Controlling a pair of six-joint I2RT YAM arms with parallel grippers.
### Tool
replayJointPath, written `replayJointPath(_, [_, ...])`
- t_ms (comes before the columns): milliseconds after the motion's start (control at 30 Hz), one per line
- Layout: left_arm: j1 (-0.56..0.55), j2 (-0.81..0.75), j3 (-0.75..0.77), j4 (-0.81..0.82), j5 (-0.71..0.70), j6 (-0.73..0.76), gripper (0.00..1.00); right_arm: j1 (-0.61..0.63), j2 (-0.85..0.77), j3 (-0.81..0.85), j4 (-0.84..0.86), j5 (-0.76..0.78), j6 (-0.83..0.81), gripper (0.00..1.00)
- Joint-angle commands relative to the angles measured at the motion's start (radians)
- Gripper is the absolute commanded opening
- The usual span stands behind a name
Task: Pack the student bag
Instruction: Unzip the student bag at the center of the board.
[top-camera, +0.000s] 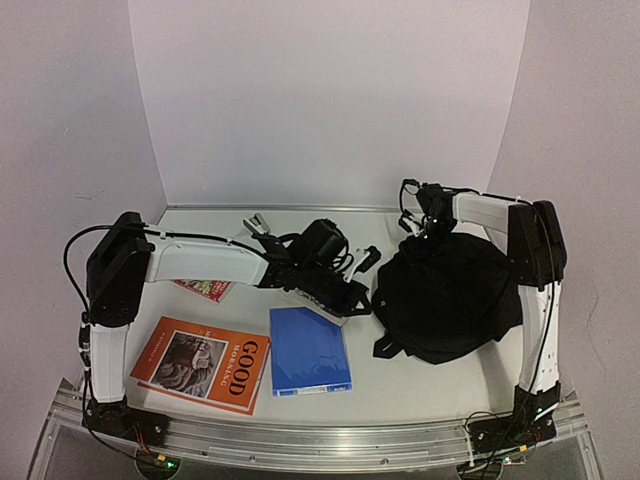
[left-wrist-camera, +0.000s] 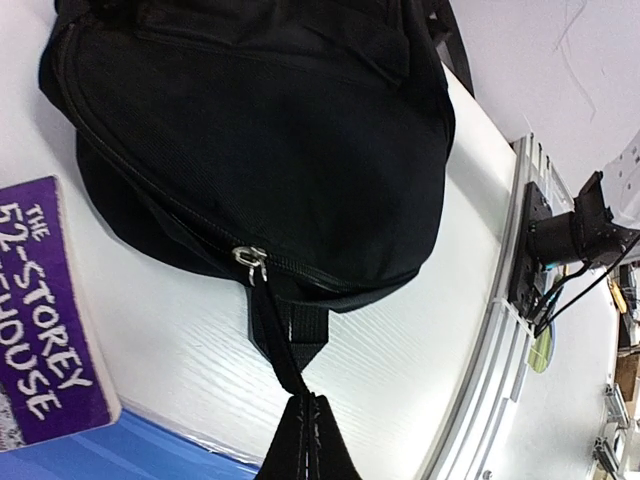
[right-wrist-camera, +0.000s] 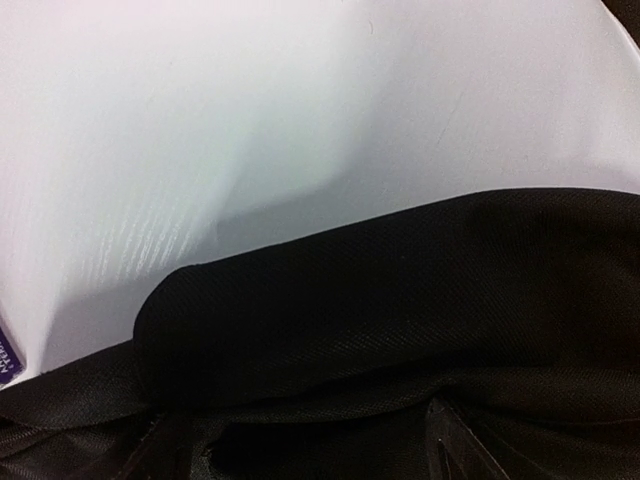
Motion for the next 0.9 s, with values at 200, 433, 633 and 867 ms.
replayJointPath(200, [0.051, 0.008, 0.048, 0.005, -0.019, -0.023, 0.00, 0.069, -0.277, -0.047, -0.115, -0.270, -0.023, 0.82])
replayJointPath(433, [0.059, 0.010, 0.057, 0.005, -0.009, -0.020, 0.00, 0.138, -0.261, -0.059, -0.216, -0.309, -0.015, 0.77])
replayJointPath(633, [0.059, 0.001, 0.045, 0.012, -0.013, -0.028, 0.00, 0.197, -0.196, -0.059, -0.250, -0.305, 0.005, 0.72])
replayJointPath(867, [0.059, 0.001, 0.036, 0.027, -0.013, -0.040, 0.00, 0.238, -0.130, -0.063, -0.254, -0.316, 0.040, 0.69])
